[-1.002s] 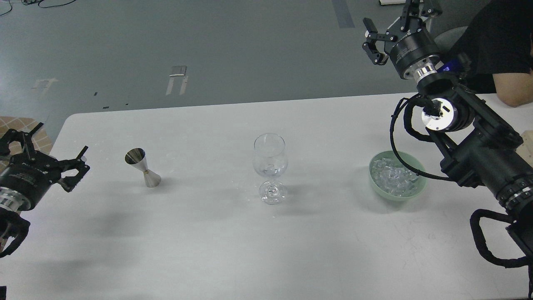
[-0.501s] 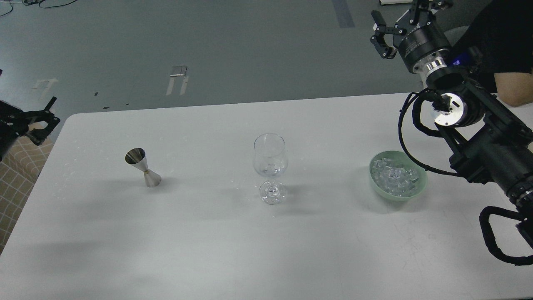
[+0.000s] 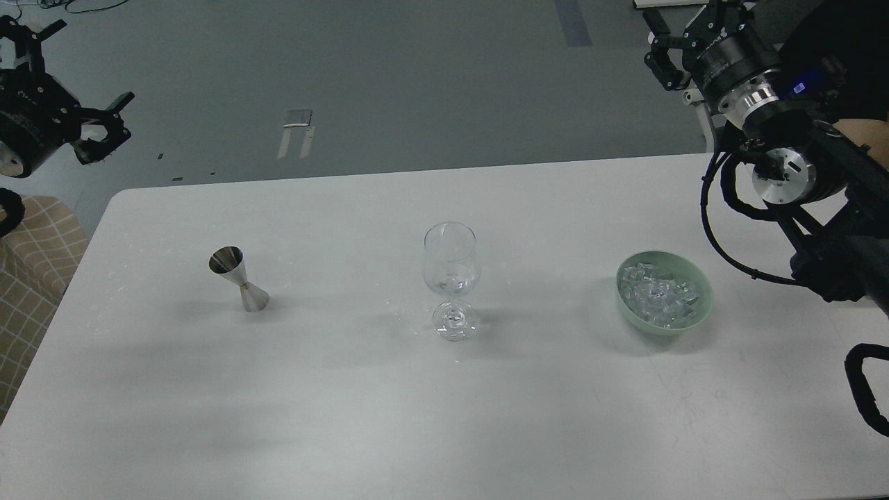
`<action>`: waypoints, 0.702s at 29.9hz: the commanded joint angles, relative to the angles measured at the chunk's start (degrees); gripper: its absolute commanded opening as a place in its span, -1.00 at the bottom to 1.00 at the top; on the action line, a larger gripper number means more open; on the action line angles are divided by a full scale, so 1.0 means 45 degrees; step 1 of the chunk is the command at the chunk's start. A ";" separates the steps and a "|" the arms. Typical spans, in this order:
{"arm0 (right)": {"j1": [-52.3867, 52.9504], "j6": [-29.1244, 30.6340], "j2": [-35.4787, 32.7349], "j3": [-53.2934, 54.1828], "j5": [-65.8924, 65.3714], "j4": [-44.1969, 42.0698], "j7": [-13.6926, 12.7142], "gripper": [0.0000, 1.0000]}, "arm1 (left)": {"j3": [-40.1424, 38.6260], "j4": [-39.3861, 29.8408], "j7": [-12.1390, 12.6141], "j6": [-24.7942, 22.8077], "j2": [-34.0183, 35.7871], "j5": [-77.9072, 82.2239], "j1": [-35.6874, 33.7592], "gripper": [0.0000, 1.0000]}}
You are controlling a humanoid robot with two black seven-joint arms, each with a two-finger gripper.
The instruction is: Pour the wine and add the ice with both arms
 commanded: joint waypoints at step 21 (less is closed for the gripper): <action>-0.1099 -0.0488 -0.3810 -0.1156 -0.1583 0.3020 0.0021 1.00 | 0.3058 0.3362 -0.2660 -0.0025 -0.3608 0.0185 -0.2975 0.96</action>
